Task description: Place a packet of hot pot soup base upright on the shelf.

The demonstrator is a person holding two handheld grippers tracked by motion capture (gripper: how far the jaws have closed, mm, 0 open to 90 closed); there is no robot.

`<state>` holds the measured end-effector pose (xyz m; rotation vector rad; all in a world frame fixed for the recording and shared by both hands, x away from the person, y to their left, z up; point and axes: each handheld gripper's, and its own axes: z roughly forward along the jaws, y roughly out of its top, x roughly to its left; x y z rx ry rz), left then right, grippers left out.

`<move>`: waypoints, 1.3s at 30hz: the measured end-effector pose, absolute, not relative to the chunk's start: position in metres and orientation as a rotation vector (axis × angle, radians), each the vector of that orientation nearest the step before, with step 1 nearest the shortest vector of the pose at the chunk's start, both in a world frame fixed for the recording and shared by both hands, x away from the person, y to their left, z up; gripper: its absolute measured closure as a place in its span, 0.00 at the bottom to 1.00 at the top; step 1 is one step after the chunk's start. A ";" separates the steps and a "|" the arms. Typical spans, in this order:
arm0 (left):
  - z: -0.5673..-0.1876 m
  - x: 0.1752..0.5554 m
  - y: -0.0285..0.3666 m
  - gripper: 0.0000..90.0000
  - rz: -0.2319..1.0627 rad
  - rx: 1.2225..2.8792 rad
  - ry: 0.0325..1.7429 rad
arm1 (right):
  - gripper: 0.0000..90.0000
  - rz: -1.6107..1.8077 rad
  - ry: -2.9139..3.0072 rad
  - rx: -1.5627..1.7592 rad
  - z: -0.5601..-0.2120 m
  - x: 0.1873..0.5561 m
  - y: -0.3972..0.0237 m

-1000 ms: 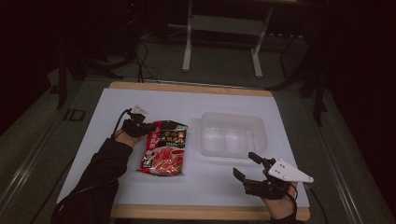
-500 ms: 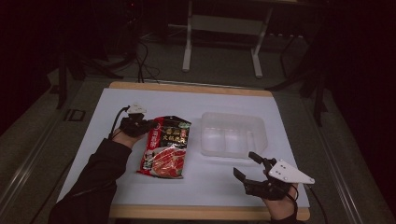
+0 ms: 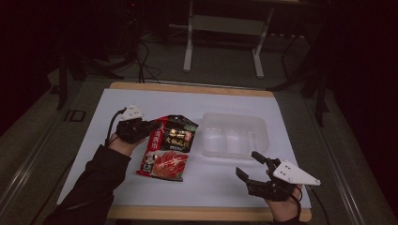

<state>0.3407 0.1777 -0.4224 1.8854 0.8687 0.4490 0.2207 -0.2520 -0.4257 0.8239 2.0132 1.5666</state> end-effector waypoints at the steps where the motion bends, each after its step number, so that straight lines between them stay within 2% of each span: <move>1: -0.419 0.338 0.178 0.97 0.452 1.883 0.856 | 0.26 1.569 2.015 0.826 -0.425 0.221 -0.252; 11: -0.379 0.314 0.186 0.97 0.522 1.778 0.784 | 0.26 1.580 2.013 0.801 -0.416 0.217 -0.249; 18: -0.358 0.307 0.191 0.97 0.496 1.701 0.719 | 0.27 1.597 1.995 0.799 -0.405 0.218 -0.251; 30: -0.346 0.300 0.179 0.97 0.420 1.655 0.643 | 0.27 1.621 1.999 0.696 -0.365 0.238 -0.233; 34: -0.348 0.301 0.169 0.97 0.387 1.651 0.624 | 0.27 1.653 2.021 0.638 -0.344 0.254 -0.218; 39: -0.351 0.302 0.161 0.97 0.364 1.647 0.610 | 0.27 1.697 2.040 0.610 -0.337 0.266 -0.200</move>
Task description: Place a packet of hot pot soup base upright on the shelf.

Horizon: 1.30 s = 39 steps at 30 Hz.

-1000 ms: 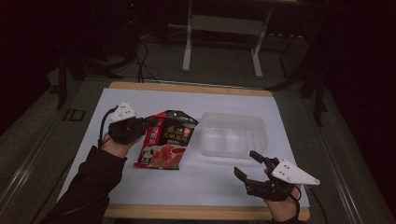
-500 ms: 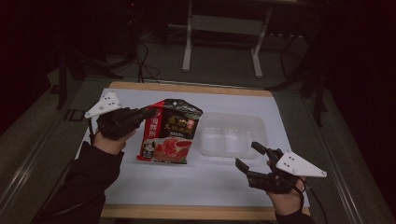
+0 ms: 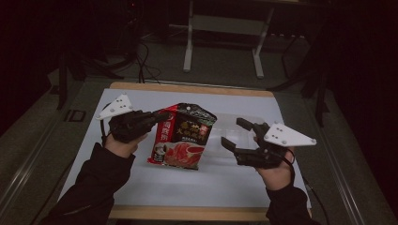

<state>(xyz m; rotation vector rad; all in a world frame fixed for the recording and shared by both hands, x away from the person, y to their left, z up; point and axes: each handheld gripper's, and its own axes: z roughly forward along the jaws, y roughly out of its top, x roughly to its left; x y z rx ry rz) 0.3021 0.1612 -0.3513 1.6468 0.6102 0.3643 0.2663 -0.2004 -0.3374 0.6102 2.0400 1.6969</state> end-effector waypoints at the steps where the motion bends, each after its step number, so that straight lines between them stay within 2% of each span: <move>1: -0.353 0.302 0.158 0.97 0.359 1.644 0.606 | 0.27 1.698 2.050 0.596 -0.337 0.271 -0.192; 7: -0.354 0.301 0.153 0.97 0.347 1.626 0.586 | 0.31 1.714 2.073 0.589 -0.339 0.284 -0.176; 11: -0.355 0.301 0.150 0.97 0.313 1.616 0.568 | 0.39 1.714 2.090 0.594 -0.341 0.293 -0.169; 12: -0.355 0.300 0.150 0.97 0.317 1.614 0.563 | 0.44 1.706 2.106 0.590 -0.342 0.296 -0.167; 13: -0.354 0.300 0.150 0.97 0.311 1.613 0.557 | 0.44 1.706 2.106 0.590 -0.342 0.296 -0.167; 14: -0.355 0.299 0.149 0.97 0.315 1.608 0.552 | 0.53 1.692 2.119 0.586 -0.343 0.298 -0.165; 16: -0.355 0.299 0.149 0.97 0.314 1.606 0.549 | 0.53 1.692 2.119 0.586 -0.343 0.298 -0.165; 17: -0.355 0.298 0.148 0.97 0.303 1.601 0.548 | 0.62 1.702 2.137 0.597 -0.345 0.300 -0.163; 23: -0.357 0.296 0.144 0.97 0.304 1.591 0.547 | 0.77 1.732 2.189 0.587 -0.348 0.302 -0.163; 30: -0.359 0.301 0.147 0.97 0.240 1.582 0.543 | 0.83 1.698 2.210 0.592 -0.342 0.294 -0.161; 39: -0.356 0.304 0.152 0.95 0.204 1.561 0.510 | 0.84 1.655 2.201 0.623 -0.324 0.283 -0.156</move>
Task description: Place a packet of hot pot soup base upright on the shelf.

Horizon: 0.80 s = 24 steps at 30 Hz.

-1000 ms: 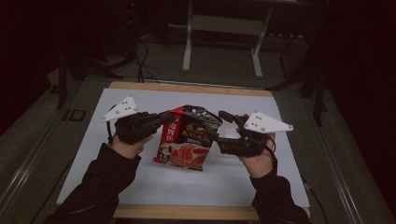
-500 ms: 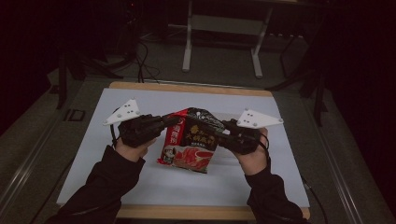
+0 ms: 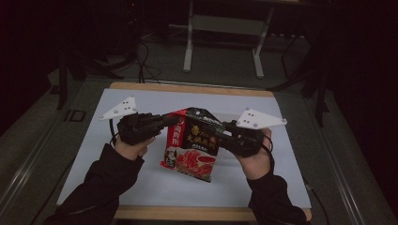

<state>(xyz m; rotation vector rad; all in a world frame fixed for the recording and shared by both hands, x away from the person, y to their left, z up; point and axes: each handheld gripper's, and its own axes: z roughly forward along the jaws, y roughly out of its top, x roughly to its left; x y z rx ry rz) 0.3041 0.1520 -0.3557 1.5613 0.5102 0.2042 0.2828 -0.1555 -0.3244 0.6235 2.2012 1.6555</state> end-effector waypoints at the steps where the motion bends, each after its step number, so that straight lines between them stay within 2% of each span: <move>1: -0.355 0.304 0.152 0.94 0.208 1.565 0.509 | 0.84 1.658 2.196 0.623 -0.323 0.283 -0.155; 3: -0.353 0.304 0.153 0.92 0.221 1.573 0.500 | 0.84 1.650 2.190 0.623 -0.320 0.282 -0.155; 6: -0.351 0.303 0.155 0.84 0.242 1.581 0.505 | 0.84 1.647 2.181 0.619 -0.316 0.279 -0.155; 8: -0.351 0.303 0.158 0.72 0.260 1.580 0.528 | 0.84 1.636 2.163 0.621 -0.312 0.278 -0.155; 13: -0.355 0.303 0.170 0.49 0.289 1.556 0.573 | 0.84 1.653 2.081 0.671 -0.300 0.278 -0.164; 21: -0.370 0.304 0.182 0.28 0.251 1.558 0.556 | 0.84 1.591 1.949 0.766 -0.287 0.284 -0.170; 24: -0.377 0.301 0.181 0.17 0.301 1.588 0.579 | 0.84 1.564 1.889 0.831 -0.286 0.288 -0.172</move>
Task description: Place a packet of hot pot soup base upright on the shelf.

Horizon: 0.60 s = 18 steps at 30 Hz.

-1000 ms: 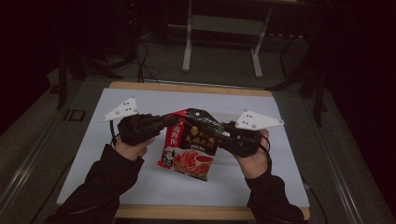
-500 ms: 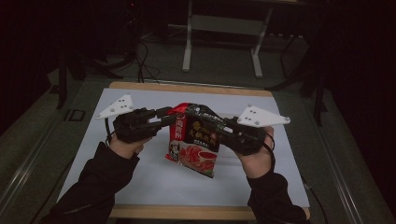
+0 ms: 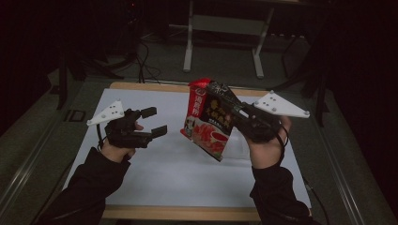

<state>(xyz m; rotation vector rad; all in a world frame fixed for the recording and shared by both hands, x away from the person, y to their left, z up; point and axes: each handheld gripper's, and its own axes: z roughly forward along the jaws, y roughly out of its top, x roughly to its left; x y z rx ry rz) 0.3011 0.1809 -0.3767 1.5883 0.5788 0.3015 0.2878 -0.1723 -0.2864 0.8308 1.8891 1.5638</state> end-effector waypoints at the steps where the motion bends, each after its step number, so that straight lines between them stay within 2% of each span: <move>1: -0.380 0.300 0.180 0.15 0.317 1.602 0.584 | 0.84 1.548 1.867 0.846 -0.286 0.289 -0.173; 2: -0.383 0.300 0.180 0.14 0.337 1.616 0.594 | 0.84 1.536 1.848 0.860 -0.286 0.290 -0.173; 4: -0.390 0.299 0.179 0.02 0.365 1.634 0.622 | 0.84 1.510 1.809 0.883 -0.287 0.292 -0.174; 11: -0.429 0.291 0.182 0.02 0.480 1.601 0.692 | 0.83 1.456 1.679 0.951 -0.290 0.299 -0.177; 18: -0.457 0.288 0.194 0.02 0.439 1.571 0.759 | 0.83 1.405 1.628 1.025 -0.298 0.310 -0.185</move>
